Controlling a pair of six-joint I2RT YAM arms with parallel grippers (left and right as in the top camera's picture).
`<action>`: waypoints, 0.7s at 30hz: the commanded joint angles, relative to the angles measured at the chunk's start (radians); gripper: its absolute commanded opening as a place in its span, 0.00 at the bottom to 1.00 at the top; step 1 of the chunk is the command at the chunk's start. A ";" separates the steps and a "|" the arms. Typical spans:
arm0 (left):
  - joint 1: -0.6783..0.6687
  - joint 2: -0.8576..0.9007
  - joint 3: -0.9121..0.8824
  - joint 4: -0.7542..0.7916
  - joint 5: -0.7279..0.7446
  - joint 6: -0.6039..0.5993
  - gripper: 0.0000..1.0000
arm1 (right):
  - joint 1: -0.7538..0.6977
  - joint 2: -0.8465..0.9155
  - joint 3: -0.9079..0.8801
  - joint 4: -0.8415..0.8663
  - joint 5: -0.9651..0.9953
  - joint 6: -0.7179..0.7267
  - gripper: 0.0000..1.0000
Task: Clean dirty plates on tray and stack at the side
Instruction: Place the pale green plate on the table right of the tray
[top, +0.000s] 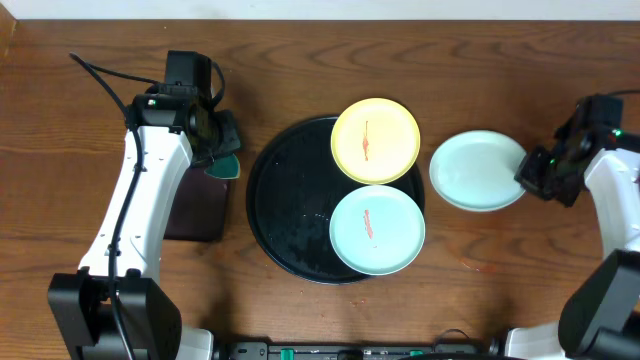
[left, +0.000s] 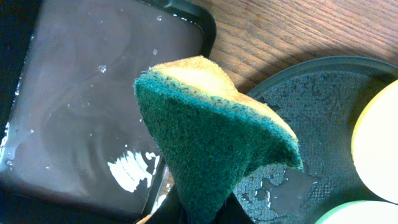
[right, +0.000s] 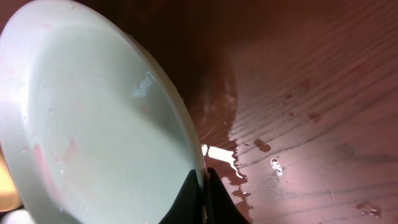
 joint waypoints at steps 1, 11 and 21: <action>0.004 0.010 0.000 0.000 -0.009 -0.013 0.07 | -0.011 0.024 -0.050 0.035 0.051 -0.025 0.01; 0.004 0.010 0.000 0.001 -0.009 -0.013 0.07 | -0.020 0.034 -0.113 0.148 0.064 -0.037 0.33; 0.004 0.011 0.000 0.001 -0.009 -0.013 0.07 | 0.045 0.027 0.127 -0.104 -0.278 -0.169 0.43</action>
